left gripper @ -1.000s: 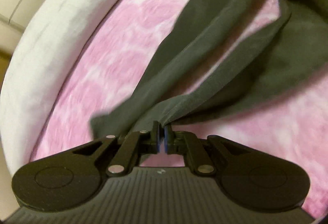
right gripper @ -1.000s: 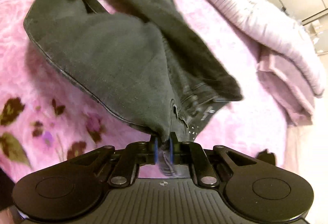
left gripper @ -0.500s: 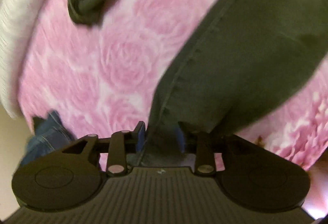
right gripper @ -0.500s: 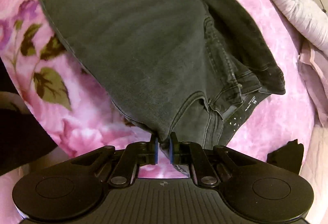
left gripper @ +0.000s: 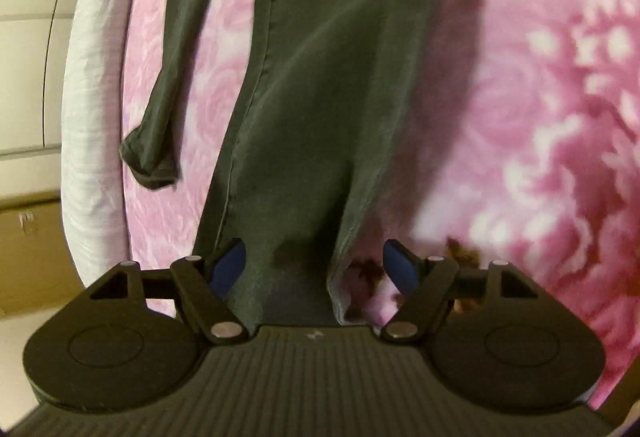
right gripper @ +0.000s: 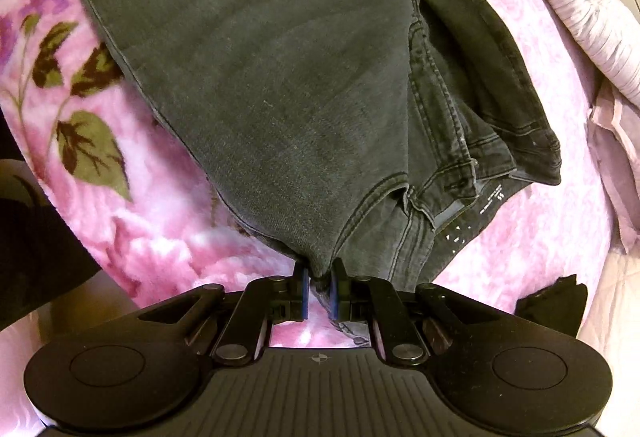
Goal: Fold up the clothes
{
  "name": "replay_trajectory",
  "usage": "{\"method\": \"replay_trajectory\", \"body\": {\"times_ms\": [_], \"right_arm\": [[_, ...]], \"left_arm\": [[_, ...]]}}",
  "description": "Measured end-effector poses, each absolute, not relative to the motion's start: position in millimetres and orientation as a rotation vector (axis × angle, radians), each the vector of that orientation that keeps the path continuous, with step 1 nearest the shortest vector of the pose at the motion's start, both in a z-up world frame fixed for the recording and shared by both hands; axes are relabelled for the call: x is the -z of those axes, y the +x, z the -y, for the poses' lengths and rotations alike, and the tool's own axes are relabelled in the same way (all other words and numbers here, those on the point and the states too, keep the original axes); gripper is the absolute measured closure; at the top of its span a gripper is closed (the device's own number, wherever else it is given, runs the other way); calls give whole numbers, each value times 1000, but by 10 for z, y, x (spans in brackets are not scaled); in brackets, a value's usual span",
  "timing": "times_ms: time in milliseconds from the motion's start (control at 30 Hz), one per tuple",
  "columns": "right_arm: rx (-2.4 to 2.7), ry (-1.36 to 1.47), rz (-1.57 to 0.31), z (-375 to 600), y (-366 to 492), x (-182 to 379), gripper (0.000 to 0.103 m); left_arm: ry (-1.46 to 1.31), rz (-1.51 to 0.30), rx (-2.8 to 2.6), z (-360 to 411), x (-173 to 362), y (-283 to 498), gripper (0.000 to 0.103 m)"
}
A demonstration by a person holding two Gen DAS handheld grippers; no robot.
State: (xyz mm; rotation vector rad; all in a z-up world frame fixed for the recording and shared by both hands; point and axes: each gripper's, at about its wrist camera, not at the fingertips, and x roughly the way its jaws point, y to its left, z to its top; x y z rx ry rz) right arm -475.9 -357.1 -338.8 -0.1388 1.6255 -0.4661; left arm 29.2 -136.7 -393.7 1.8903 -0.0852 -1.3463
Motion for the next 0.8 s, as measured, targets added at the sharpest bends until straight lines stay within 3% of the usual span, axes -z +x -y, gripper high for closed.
{"method": "replay_trajectory", "body": {"times_ms": [133, 167, 200, 500, 733, 800], "right_arm": [[466, -162, -1651, 3564, -4731, 3423, 95], [464, -175, -1659, 3562, -4725, 3434, 95], [462, -188, -1667, 3559, -4720, 3445, 95], [469, -224, -1652, 3336, -4839, 3100, 98], [405, -144, -1724, 2901, -5029, 3381, 99], [415, -115, -1730, 2907, -5015, 3451, 99]], "left_arm": [[1913, 24, 1405, 1393, 4042, 459, 38], [1906, 1, 1422, 1409, 4022, 508, 60], [1892, -27, 1406, 1419, 3945, 572, 99], [1856, -189, 1399, 1000, 3249, 714, 100], [1951, -332, 1412, 560, 3594, 441, 99], [1978, -343, 1412, 539, 3631, 429, 89]]}}
